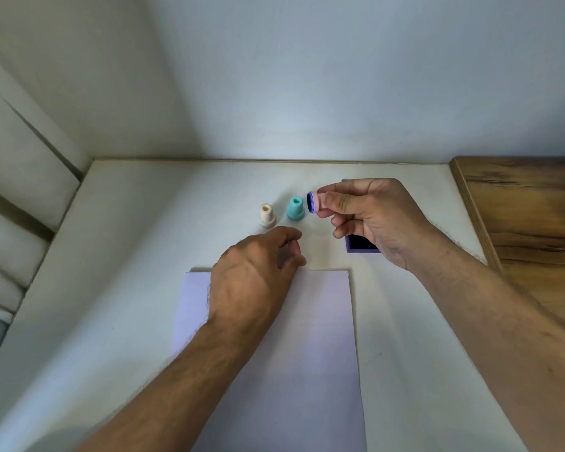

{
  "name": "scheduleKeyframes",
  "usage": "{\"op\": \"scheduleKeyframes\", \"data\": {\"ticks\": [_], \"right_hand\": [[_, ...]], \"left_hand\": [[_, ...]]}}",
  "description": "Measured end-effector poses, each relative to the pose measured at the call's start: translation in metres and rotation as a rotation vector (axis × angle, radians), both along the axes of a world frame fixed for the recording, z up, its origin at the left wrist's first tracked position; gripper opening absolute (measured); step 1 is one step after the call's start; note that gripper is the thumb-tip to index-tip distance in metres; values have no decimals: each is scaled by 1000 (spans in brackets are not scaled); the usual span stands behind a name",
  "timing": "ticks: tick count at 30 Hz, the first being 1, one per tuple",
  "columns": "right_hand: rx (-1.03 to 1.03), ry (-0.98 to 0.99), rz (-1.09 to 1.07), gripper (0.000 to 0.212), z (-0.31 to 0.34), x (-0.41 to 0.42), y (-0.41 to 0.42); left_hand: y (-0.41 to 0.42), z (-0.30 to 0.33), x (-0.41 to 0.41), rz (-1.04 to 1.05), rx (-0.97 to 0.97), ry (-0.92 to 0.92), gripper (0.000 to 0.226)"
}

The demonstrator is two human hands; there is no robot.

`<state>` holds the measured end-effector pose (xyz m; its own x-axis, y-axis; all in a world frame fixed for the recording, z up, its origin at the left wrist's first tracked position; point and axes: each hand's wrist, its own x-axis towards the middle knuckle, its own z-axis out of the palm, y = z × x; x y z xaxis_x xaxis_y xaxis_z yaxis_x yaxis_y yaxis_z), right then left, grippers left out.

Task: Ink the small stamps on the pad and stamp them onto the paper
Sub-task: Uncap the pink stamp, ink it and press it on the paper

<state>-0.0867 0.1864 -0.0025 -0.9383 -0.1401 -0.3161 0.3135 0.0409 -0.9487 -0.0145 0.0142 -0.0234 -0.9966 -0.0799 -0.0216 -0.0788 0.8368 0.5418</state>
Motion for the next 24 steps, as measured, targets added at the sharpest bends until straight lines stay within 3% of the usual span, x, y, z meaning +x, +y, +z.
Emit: {"op": "scheduleKeyframes", "data": {"ticks": [8, 15, 22, 24], "right_hand": [[61, 2, 10, 15, -6, 1, 2], [-97, -52, -43, 22, 4, 7, 1], [85, -4, -274, 21, 20, 45, -5], [145, 31, -339, 17, 21, 54, -1]], "left_hand": [[0, -13, -5, 4, 31, 112, 15], [5, 1, -3, 53, 143, 104, 23], [11, 16, 3, -9, 145, 58, 29], [14, 17, 4, -41, 138, 21, 40]]}}
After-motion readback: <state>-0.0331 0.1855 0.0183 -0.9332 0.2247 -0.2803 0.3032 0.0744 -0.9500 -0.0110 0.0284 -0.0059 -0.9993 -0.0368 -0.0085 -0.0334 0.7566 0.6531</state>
